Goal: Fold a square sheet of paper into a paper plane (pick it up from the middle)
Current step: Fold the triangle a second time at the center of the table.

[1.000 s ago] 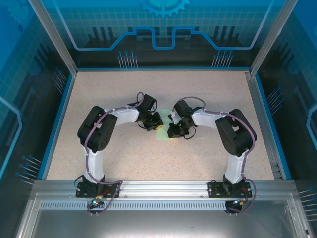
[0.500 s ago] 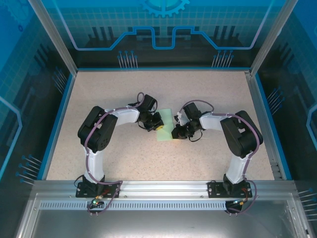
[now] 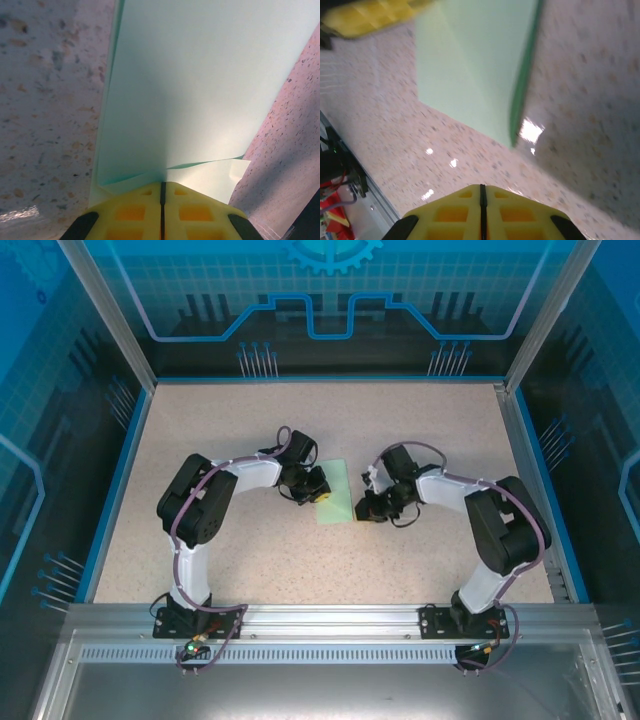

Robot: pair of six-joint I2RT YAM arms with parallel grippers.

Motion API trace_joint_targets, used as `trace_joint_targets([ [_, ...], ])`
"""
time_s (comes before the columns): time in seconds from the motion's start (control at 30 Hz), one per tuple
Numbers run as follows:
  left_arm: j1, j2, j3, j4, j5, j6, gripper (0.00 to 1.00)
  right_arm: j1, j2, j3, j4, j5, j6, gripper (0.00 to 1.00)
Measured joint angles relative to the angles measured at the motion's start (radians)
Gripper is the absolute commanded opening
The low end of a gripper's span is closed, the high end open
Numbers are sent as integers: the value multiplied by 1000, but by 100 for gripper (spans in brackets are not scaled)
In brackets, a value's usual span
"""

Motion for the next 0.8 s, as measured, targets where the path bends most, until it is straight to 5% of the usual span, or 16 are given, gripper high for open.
trace_joint_targets([
  [0.3, 0, 0, 0, 0, 0, 1, 8, 86, 167, 229, 8, 89, 31, 8],
  [0.8, 0, 3, 6, -8, 0, 0, 7, 92, 237, 243, -15, 140, 27, 7],
])
